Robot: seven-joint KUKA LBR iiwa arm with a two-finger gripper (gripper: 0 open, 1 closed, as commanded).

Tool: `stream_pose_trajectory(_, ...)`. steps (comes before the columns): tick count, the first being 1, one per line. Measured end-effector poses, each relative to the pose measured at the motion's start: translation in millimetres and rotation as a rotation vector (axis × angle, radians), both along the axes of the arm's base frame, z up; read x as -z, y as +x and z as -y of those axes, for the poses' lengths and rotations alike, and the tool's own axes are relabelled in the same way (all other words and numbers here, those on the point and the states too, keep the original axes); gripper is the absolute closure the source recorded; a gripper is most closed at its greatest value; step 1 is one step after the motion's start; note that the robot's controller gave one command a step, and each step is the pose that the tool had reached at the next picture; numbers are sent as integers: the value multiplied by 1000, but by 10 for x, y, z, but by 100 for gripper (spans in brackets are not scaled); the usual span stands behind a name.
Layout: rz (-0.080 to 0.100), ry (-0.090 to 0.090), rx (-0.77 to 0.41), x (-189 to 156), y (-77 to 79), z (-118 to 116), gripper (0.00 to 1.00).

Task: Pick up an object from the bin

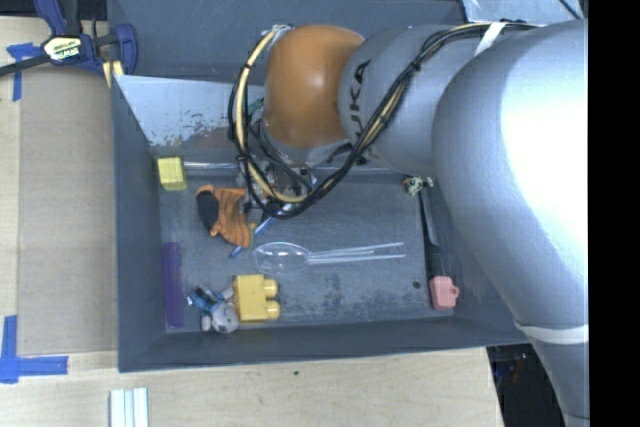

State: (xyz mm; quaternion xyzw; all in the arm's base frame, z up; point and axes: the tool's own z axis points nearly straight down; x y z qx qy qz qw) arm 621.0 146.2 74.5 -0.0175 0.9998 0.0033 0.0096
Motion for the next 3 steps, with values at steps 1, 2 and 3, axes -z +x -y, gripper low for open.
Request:
stream_pose_trajectory(1,-2,-1,0,-257,-11,5,100)
stream_pose_trajectory(2,-3,-1,0,-542,-15,7,100)
stream_pose_trajectory(3,2,1,0,-844,-1,5,100)
